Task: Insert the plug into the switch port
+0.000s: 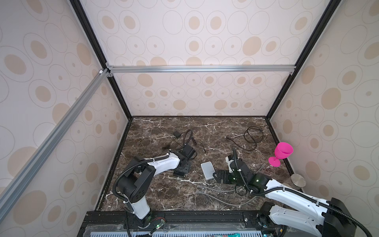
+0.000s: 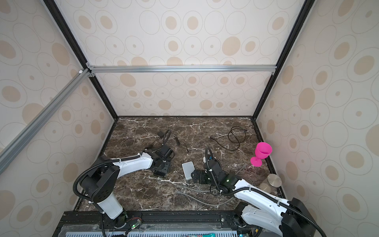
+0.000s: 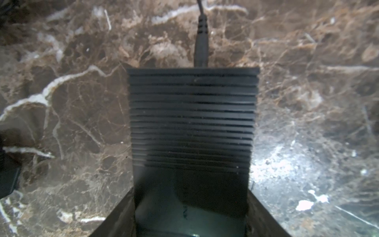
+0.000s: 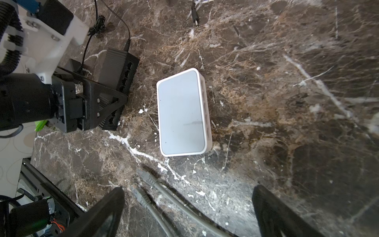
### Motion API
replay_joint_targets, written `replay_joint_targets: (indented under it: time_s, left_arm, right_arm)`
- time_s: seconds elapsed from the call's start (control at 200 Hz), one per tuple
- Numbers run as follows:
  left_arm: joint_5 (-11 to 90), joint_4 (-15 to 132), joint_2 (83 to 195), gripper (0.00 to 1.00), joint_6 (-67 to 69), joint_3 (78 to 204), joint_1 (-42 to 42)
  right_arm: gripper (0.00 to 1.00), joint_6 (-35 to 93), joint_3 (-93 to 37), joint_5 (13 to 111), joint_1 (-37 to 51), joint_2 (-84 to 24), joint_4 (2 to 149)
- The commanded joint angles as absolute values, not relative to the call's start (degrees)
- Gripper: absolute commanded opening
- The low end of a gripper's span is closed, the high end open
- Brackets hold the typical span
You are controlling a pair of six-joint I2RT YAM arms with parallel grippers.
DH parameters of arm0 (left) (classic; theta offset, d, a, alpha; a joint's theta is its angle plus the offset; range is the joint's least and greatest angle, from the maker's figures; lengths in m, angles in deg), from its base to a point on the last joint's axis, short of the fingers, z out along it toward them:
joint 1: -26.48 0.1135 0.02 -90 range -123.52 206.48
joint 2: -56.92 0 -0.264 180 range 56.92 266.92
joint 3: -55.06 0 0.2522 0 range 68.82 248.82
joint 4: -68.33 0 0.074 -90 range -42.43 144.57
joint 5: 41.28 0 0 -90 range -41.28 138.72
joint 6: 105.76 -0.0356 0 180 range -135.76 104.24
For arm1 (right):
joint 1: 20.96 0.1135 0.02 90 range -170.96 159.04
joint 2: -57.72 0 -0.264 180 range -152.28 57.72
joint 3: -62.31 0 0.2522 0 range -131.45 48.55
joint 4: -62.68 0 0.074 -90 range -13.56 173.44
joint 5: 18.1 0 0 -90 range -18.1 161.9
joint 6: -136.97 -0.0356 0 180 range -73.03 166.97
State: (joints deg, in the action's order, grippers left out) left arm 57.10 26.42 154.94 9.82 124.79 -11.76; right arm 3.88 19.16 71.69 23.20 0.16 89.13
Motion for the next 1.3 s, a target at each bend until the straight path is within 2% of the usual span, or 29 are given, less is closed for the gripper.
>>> replay_joint_targets:
  time_s: [0.0, 0.625, 0.675, 0.745, 0.81, 0.875, 0.96, 1.06, 1.1, 1.175, 1.295]
  left_arm:
    - [52.47, 26.09, 155.45, 0.65, 5.70, 123.85, -11.86]
    - [45.66, 27.31, 148.75, 0.62, 1.64, 116.79, -13.01]
    - [45.48, 27.08, 148.59, 0.66, 1.81, 117.01, -13.13]
    - [45.73, 25.98, 148.47, 0.85, 2.33, 118.06, -13.14]
    - [45.00, 25.07, 146.68, 0.97, 2.81, 119.29, -13.07]
    - [44.83, 23.41, 143.08, 0.98, 3.61, 121.05, -13.08]
    - [44.19, 21.06, 137.82, 0.98, 4.89, 123.51, -13.10]
    - [39.92, 22.84, 131.56, 0.98, 7.90, 121.57, -13.11]
    - [38.28, 23.81, 129.33, 0.98, 9.19, 119.83, -13.08]
    - [36.97, 23.90, 126.09, 0.98, 10.78, 117.45, -13.11]
    - [37.24, 25.39, 119.93, 0.98, 9.36, 114.08, -13.12]
  right_arm:
    - [1.00, 2.85, 19.76, 72.08, 22.93, 0.61, 89.19]
    - [0.99, 4.63, 18.53, 65.05, 22.94, -6.20, 84.71]
    - [0.98, 5.01, 18.34, 64.00, 22.95, -6.71, 84.11]
    - [0.96, 5.96, 17.93, 62.09, 22.90, -7.43, 83.48]
    - [0.95, 7.26, 16.64, 59.75, 23.06, -8.00, 84.40]
    - [0.93, 9.35, 14.04, 57.24, 23.02, -8.52, 87.91]
    - [0.85, 13.81, 9.04, 53.11, 23.62, -9.66, 95.51]
    - [0.81, 21.29, 2.03, 54.50, 27.29, -11.59, 109.13]
    - [0.76, 22.17, 0.87, 54.79, 28.43, -12.16, 112.51]
    - [0.60, 20.82, 2.45, 54.83, 30.84, -12.00, 113.47]
    - [0.46, 17.48, 6.44, 60.28, 36.65, -11.36, 110.17]
